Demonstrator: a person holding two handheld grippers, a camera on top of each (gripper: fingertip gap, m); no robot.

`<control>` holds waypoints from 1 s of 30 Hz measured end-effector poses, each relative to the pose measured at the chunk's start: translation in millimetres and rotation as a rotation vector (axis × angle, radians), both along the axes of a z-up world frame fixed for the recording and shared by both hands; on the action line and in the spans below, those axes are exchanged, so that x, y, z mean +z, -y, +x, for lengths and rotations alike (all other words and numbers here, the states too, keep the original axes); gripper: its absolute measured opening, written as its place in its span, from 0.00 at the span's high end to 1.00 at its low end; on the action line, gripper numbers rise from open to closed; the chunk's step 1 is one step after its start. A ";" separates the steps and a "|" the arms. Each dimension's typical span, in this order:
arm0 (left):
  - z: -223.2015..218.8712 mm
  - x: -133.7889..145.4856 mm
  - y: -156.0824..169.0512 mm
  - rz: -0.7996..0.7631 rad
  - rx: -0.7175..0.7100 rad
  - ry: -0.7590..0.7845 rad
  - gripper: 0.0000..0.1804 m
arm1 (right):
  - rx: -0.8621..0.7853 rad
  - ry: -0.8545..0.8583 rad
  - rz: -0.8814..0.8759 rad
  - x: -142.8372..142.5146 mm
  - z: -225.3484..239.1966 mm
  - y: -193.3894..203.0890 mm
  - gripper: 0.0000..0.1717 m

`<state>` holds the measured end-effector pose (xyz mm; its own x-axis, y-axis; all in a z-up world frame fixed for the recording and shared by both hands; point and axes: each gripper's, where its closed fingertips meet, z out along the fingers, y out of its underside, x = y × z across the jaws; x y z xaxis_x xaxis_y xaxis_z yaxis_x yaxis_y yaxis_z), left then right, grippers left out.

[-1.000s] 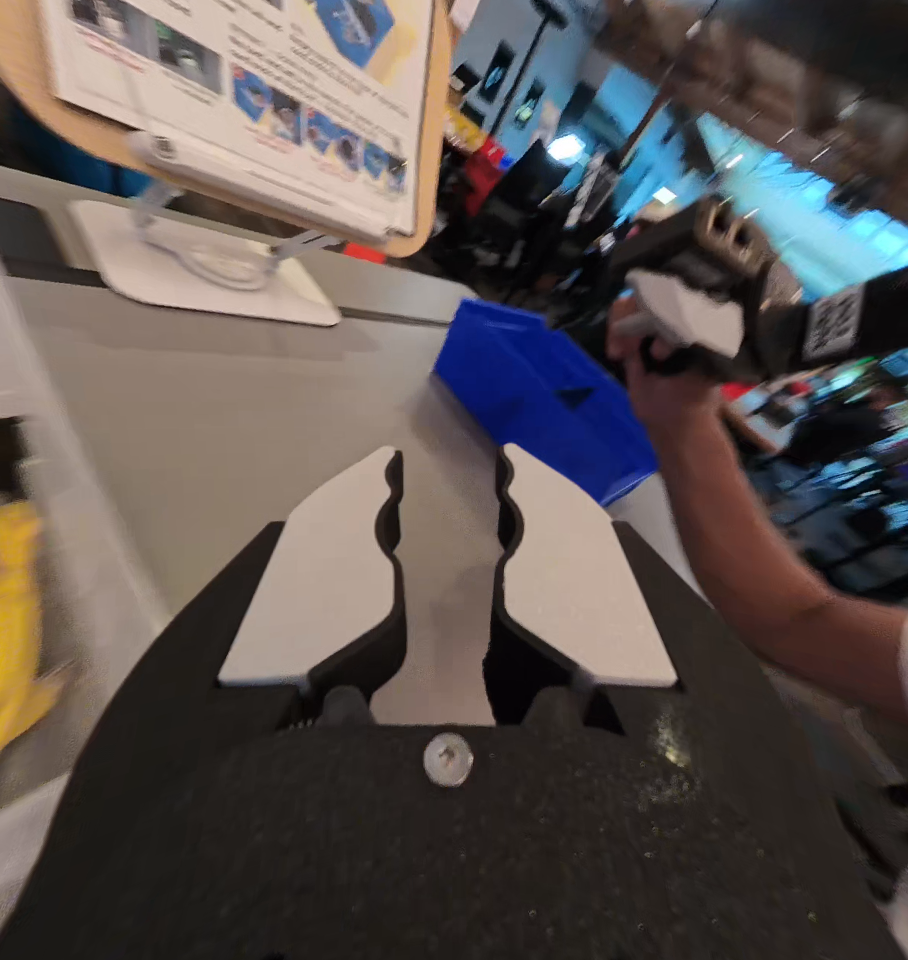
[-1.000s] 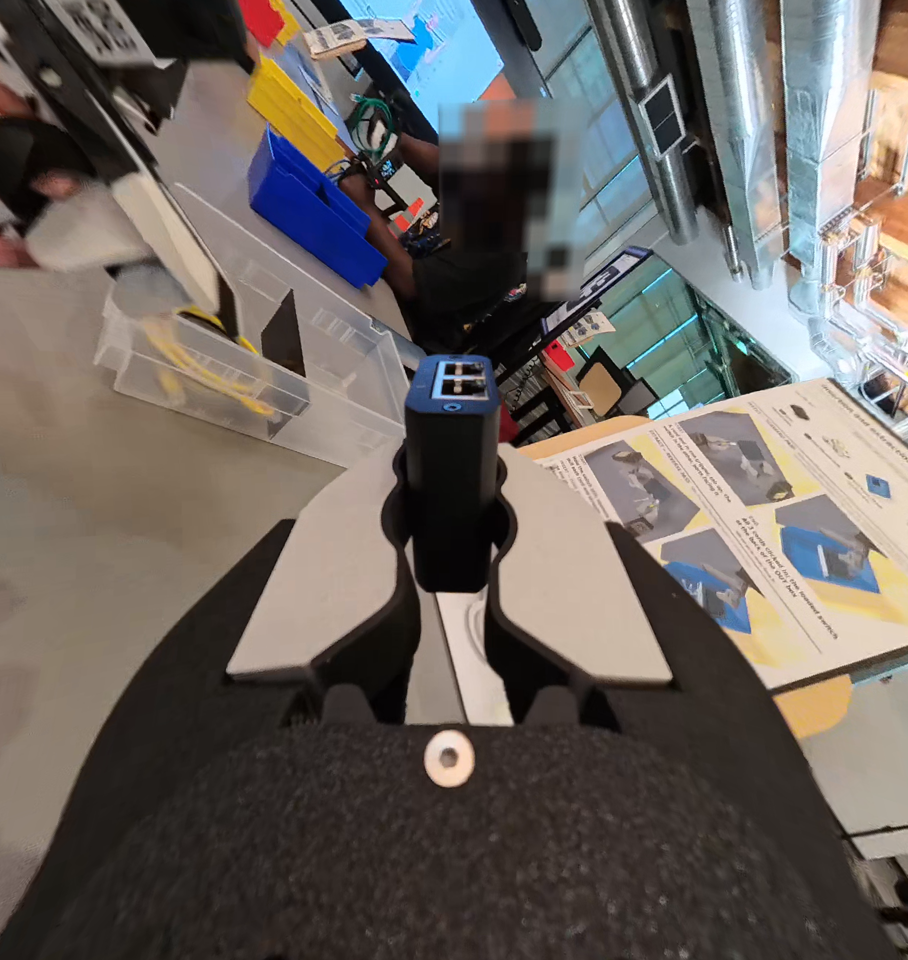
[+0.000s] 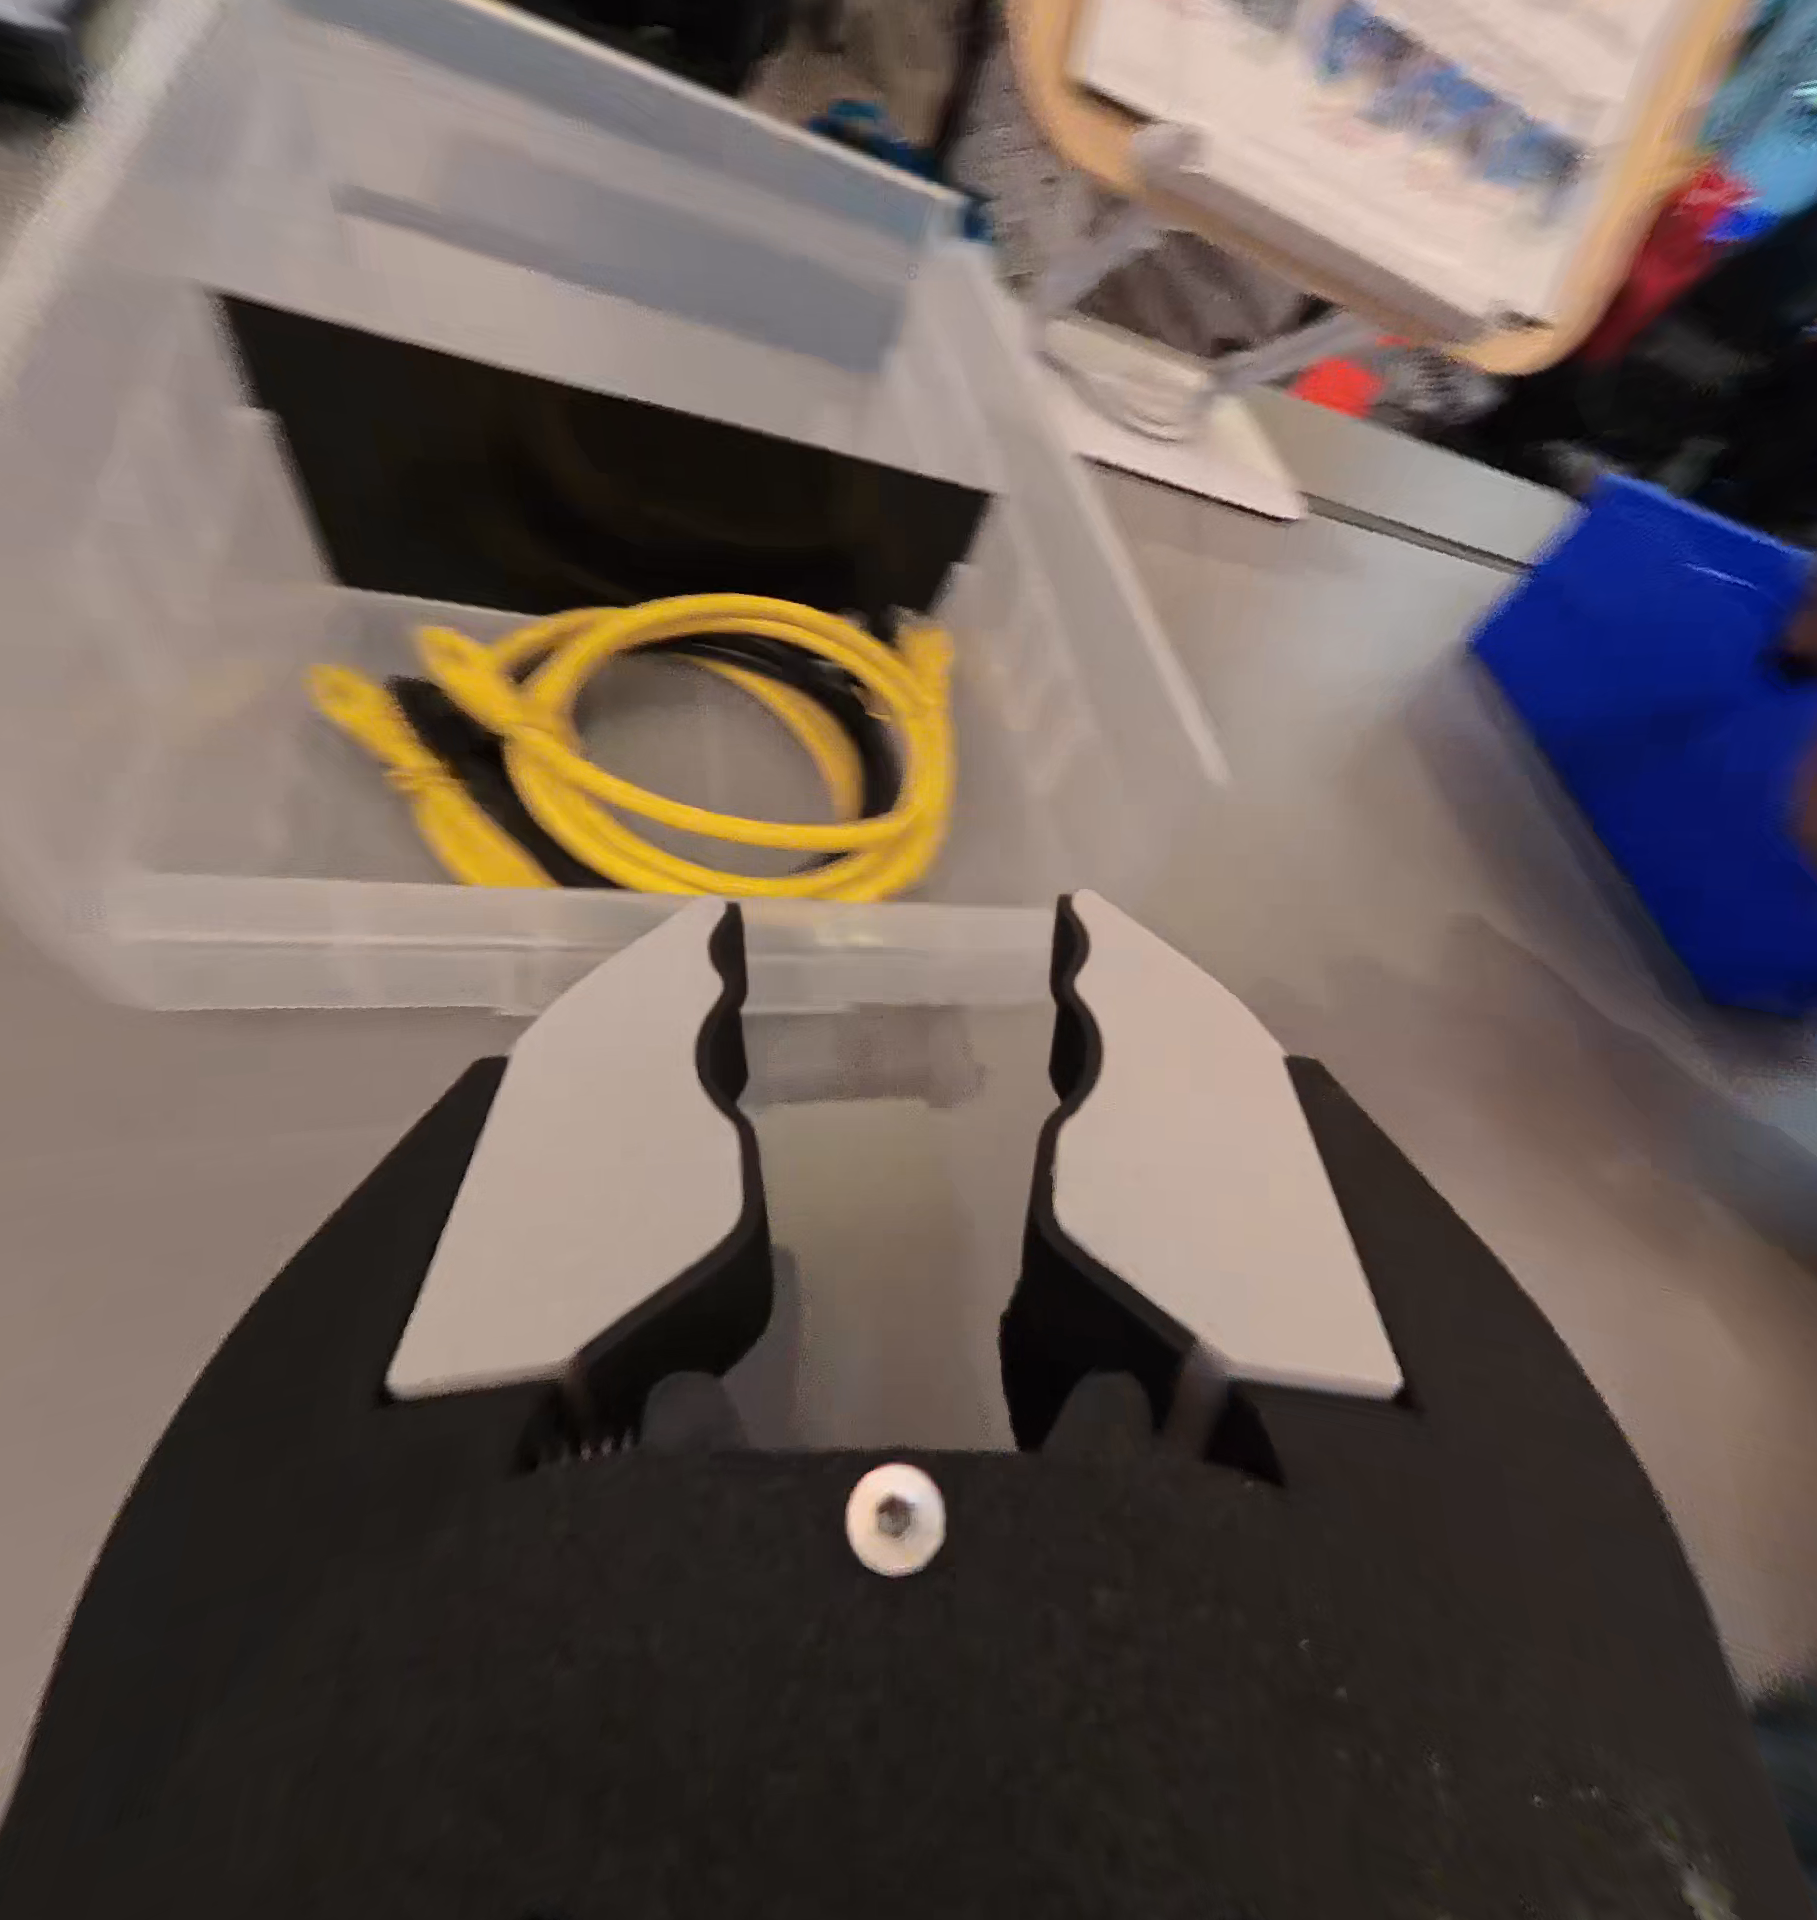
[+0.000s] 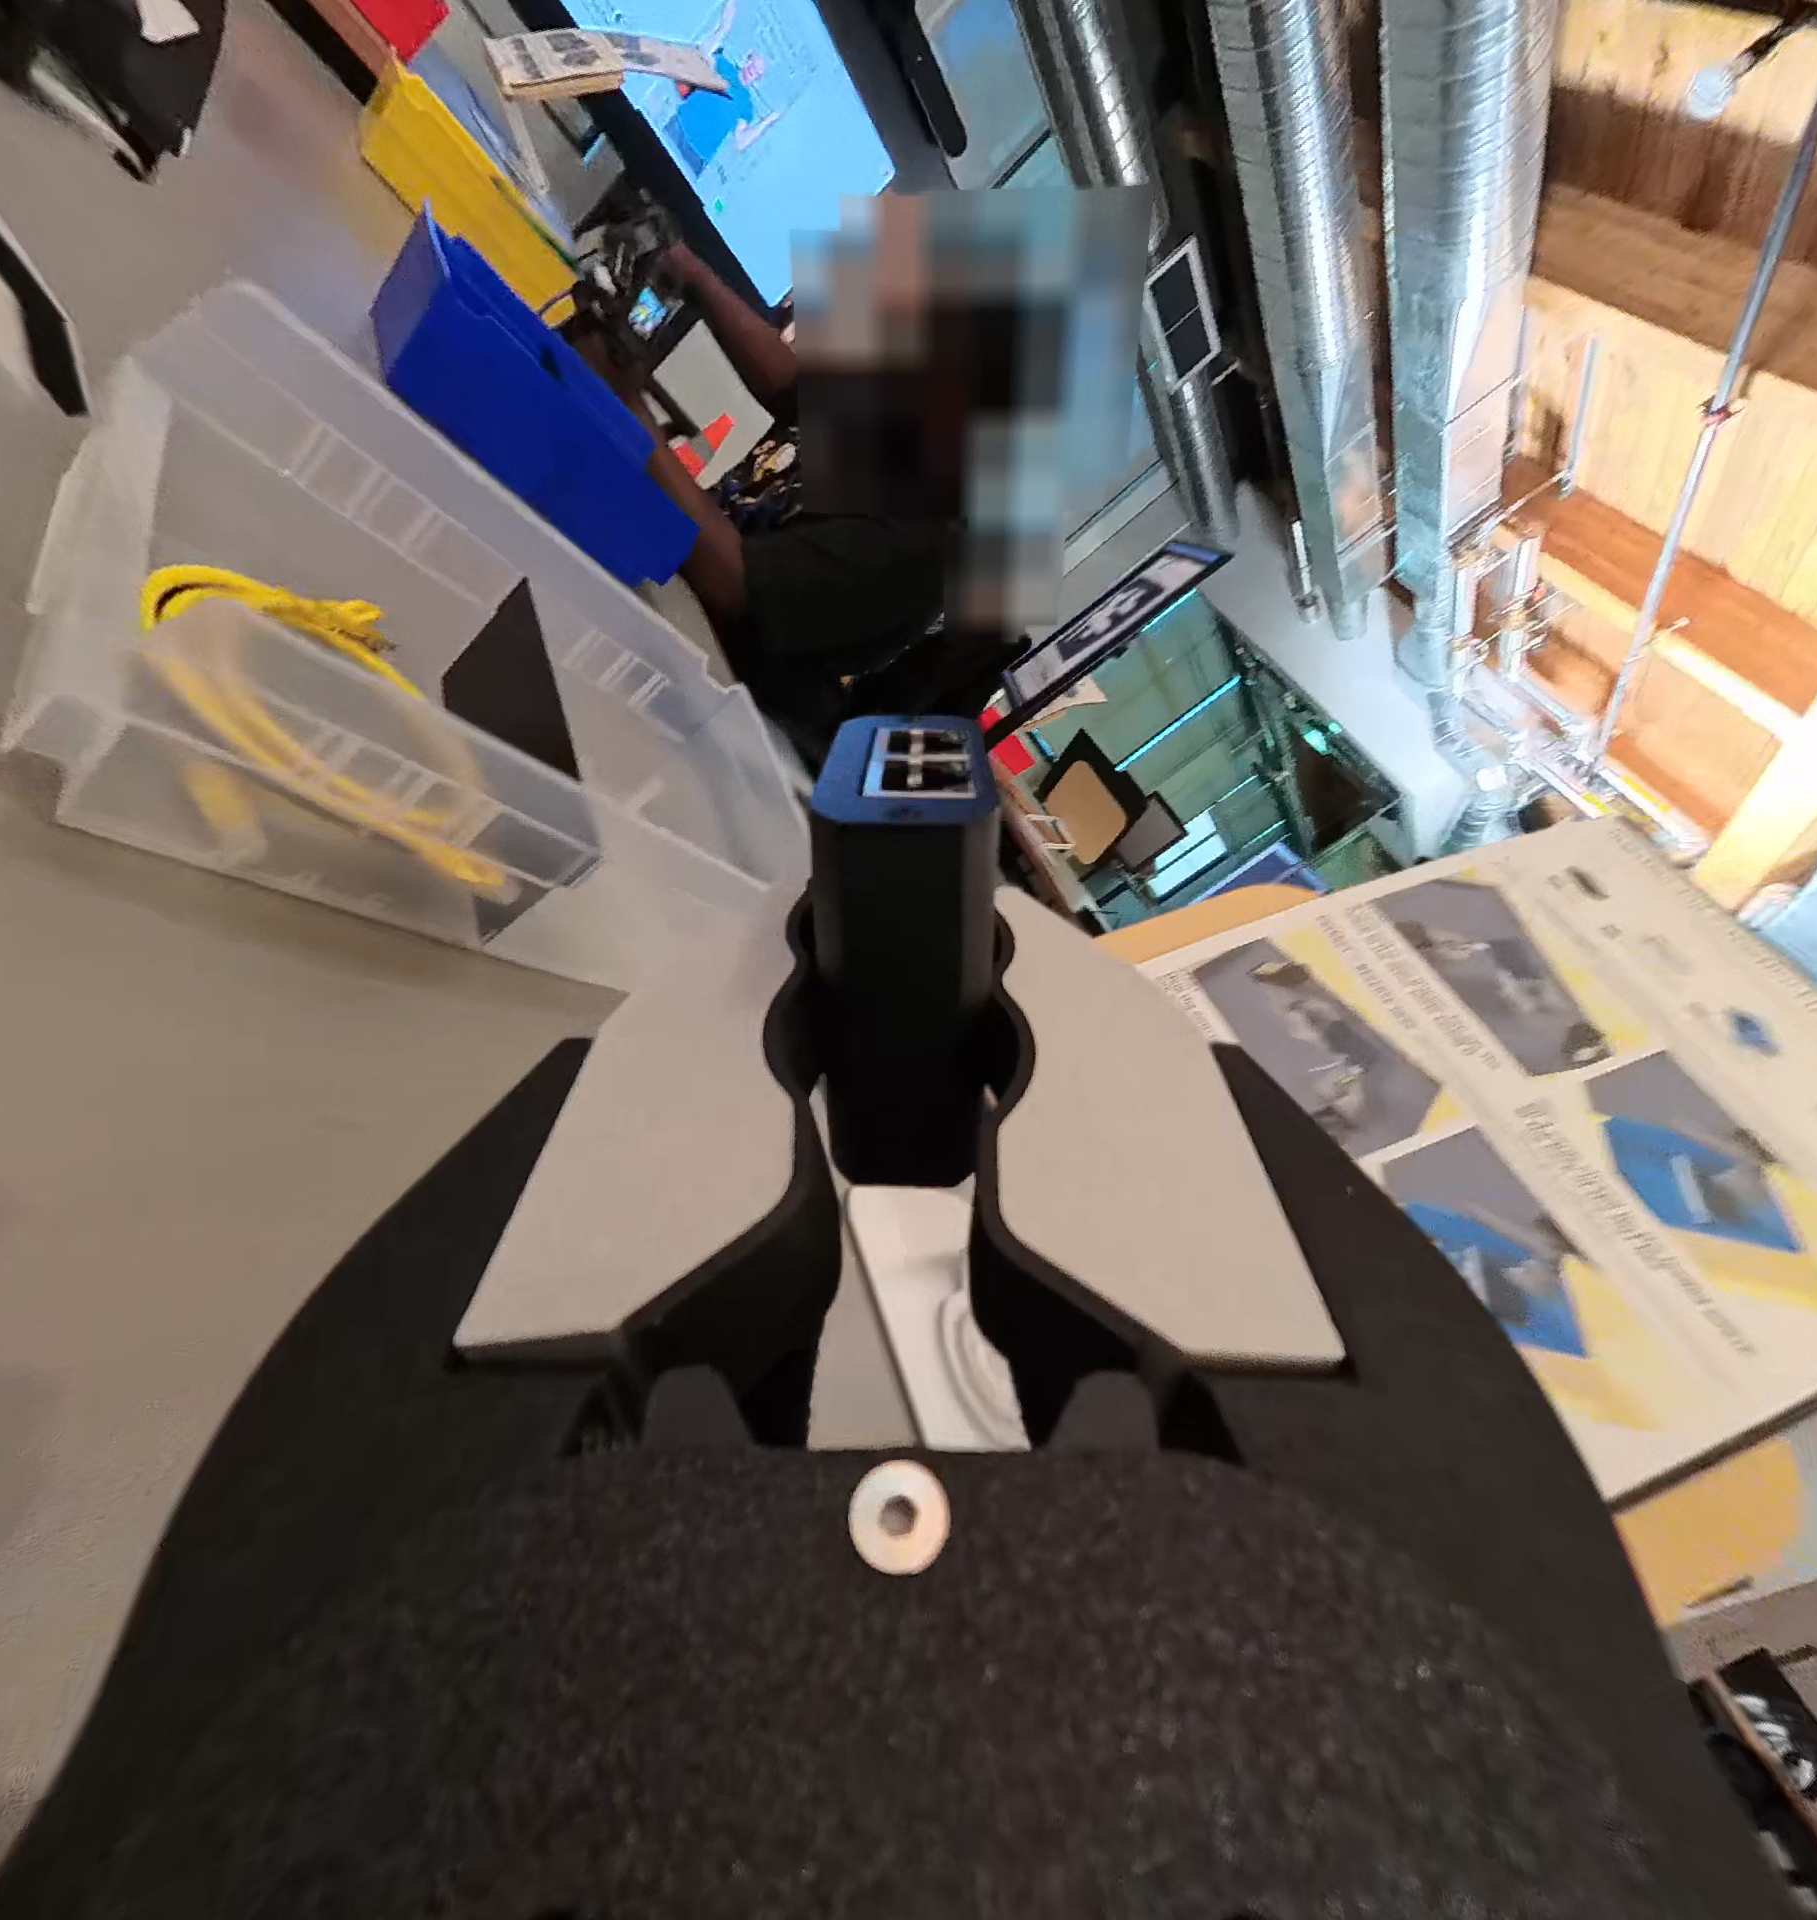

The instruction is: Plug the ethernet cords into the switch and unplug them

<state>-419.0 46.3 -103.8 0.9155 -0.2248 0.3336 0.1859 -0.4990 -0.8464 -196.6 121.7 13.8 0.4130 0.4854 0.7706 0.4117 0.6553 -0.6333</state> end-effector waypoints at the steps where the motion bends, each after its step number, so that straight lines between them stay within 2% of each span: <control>1: -15.3 -1.3 -10.2 -0.048 0.075 -0.037 0.69 | -0.001 -0.019 0.015 10.1 1.7 3.0 0.86; 3: -31.0 -1.0 -34.3 -0.127 0.135 -0.075 0.61 | 0.019 -0.051 0.021 24.3 4.4 10.0 0.86; 6: -40.1 -3.7 -69.5 -0.210 0.192 -0.081 0.62 | 0.001 -0.052 0.049 34.1 12.0 13.0 0.86; 10: -53.7 -35.2 -93.4 -0.391 0.251 -0.185 0.65 | -0.004 -0.061 0.072 44.0 20.7 17.5 0.86; 11: -61.7 -41.5 -95.6 -0.425 0.288 -0.236 0.70 | -0.002 -0.066 0.072 46.6 22.4 18.7 0.86; 13: -67.6 -46.0 -97.1 -0.457 0.308 -0.282 0.72 | 0.003 -0.076 0.074 51.8 24.9 20.8 0.86; 16: -58.0 -45.1 -100.5 -0.452 0.292 -0.151 0.80 | 0.014 -0.087 0.070 56.4 25.7 22.7 0.85; 19: -51.1 -45.4 -102.4 -0.458 0.276 -0.078 0.80 | 0.013 -0.077 0.070 56.3 24.9 22.5 0.86; 21: -52.3 -48.8 -103.2 -0.478 0.275 -0.113 0.83 | 0.018 -0.078 0.071 56.8 24.6 23.6 0.85; 24: -59.8 -52.4 -104.4 -0.506 0.289 -0.153 0.92 | 0.020 -0.076 0.065 57.6 24.2 24.1 0.85; 29: -53.9 -58.8 -105.2 -0.549 0.224 -0.157 0.90 | 0.020 -0.073 0.068 57.8 23.9 24.7 0.86; 30: -56.2 -59.2 -104.9 -0.553 0.224 -0.182 0.93 | 0.022 -0.072 0.065 57.4 23.4 24.7 0.85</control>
<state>-475.2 151.2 -163.0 0.9736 0.1407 0.1796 0.2137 -0.8384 -0.5015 -173.2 97.0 71.2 0.4586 0.4451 0.7691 0.3516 0.7040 -0.6170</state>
